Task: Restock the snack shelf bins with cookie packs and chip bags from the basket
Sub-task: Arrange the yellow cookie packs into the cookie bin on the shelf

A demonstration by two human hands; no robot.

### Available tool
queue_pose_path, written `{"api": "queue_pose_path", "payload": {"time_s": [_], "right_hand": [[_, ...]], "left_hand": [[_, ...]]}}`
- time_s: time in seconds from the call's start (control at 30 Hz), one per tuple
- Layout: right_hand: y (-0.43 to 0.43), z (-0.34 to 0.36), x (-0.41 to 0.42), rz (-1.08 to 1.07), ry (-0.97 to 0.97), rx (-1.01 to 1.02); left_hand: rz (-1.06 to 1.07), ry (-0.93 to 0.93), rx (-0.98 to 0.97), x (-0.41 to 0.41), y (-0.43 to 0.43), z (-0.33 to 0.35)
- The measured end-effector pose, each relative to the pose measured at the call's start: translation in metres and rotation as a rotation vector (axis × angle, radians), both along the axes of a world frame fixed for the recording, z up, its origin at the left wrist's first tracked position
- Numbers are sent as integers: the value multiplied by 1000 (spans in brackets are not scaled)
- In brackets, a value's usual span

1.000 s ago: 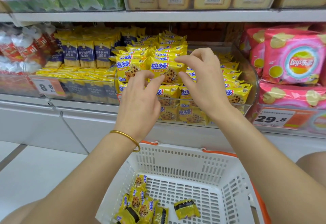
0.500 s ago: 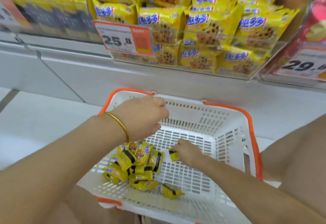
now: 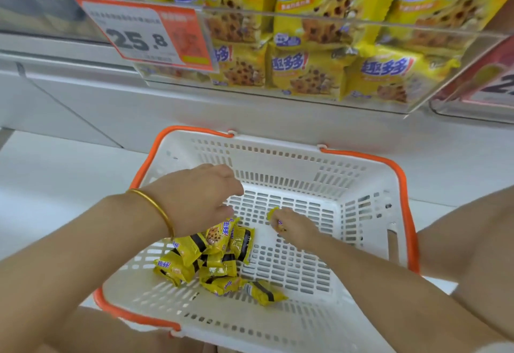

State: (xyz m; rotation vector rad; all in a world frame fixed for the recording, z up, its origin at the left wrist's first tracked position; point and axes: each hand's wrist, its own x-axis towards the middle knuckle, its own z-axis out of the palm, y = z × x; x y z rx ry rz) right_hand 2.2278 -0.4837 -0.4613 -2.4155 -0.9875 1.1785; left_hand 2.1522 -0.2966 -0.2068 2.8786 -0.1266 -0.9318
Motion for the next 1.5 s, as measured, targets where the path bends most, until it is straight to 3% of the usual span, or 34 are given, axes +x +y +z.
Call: {"api": "queue_pose_path", "payload": {"time_s": [0.1, 0.23, 0.37, 0.5, 0.67, 0.8, 0.87, 0.93, 1.0, 1.07, 1.2, 1.33, 1.5], "right_hand": [[8, 35, 10, -371, 421, 233], [22, 107, 26, -437, 615, 423], [19, 180, 29, -373, 557, 592], [2, 235, 21, -372, 441, 691], [-19, 282, 13, -597, 396, 906], [-29, 316, 12, -726, 330, 1017], [-25, 341, 16, -727, 232, 1131], [-15, 368, 32, -794, 49, 1222], [0, 390, 57, -871, -233, 1221], [19, 405, 87, -919, -476, 1130], [60, 416, 152, -993, -663, 918], [92, 417, 216, -1047, -714, 801], [110, 413, 259, -912, -769, 730]], "left_hand": [[22, -27, 11, 8, -2, 2], [144, -56, -32, 21, -4, 7], [303, -166, -173, 28, -9, 15], [519, -379, -434, 31, -17, 32], [661, -581, -761, 30, -27, 65], [655, -801, -849, 35, -41, 90], [595, -1002, -786, 42, -45, 108], [482, -1262, -568, 50, -41, 128], [357, -1367, -311, 60, -32, 142], [235, -1346, -110, 72, -22, 143], [111, -1286, 136, 90, -12, 128], [79, -1276, 219, 102, -3, 121], [54, -1345, 224, 107, 0, 117]]}}
